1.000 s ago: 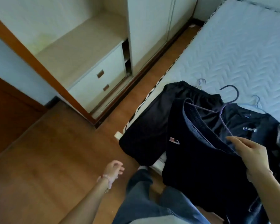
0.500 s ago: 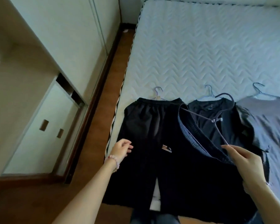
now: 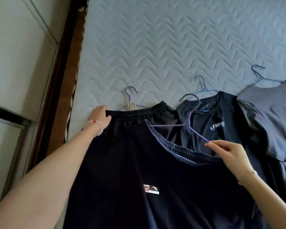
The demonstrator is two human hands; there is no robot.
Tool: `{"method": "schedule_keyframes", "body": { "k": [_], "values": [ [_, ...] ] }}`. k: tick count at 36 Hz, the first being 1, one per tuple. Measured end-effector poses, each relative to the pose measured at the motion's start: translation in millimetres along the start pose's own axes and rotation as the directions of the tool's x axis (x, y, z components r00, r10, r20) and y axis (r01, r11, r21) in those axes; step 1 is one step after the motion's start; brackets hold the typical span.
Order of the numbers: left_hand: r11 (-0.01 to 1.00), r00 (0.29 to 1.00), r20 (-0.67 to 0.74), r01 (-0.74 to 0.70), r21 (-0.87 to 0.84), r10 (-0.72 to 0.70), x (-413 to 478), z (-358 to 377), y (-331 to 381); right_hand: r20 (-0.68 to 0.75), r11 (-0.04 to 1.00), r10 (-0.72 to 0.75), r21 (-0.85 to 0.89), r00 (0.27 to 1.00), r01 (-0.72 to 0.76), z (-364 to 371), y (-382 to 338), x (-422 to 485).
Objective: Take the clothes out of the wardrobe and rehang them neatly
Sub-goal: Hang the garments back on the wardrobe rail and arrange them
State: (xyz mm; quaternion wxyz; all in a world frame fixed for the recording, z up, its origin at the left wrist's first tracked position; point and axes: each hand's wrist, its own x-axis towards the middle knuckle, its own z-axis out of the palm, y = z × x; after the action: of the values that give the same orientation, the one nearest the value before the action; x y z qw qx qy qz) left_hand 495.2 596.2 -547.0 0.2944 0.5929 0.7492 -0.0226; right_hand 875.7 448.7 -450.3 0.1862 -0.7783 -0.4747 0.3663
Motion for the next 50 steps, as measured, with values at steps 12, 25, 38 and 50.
{"method": "schedule_keyframes", "body": {
  "k": [12,25,38,50],
  "values": [
    [0.992,0.987,0.129,0.079,0.101,-0.092,39.9,22.5,-10.2,0.041,0.996,0.017,0.083,0.999,-0.02,5.2,24.6,23.4],
    [0.991,0.986,0.158,-0.041,-0.131,0.062,-29.0,5.6,3.4,0.037,0.998,-0.008,0.065,0.999,0.005,3.5,18.9,-10.7],
    [0.951,0.973,-0.163,-0.2,-0.237,0.164,-179.9,-100.1,31.0,-0.051,0.984,-0.145,0.095,0.988,0.15,-79.3,-39.7,-110.1],
    [0.918,0.864,-0.484,-0.295,-0.264,0.138,-343.3,-246.9,22.9,-0.111,0.923,-0.36,0.101,0.926,0.371,-189.8,-127.9,-212.4]
  ]
}}
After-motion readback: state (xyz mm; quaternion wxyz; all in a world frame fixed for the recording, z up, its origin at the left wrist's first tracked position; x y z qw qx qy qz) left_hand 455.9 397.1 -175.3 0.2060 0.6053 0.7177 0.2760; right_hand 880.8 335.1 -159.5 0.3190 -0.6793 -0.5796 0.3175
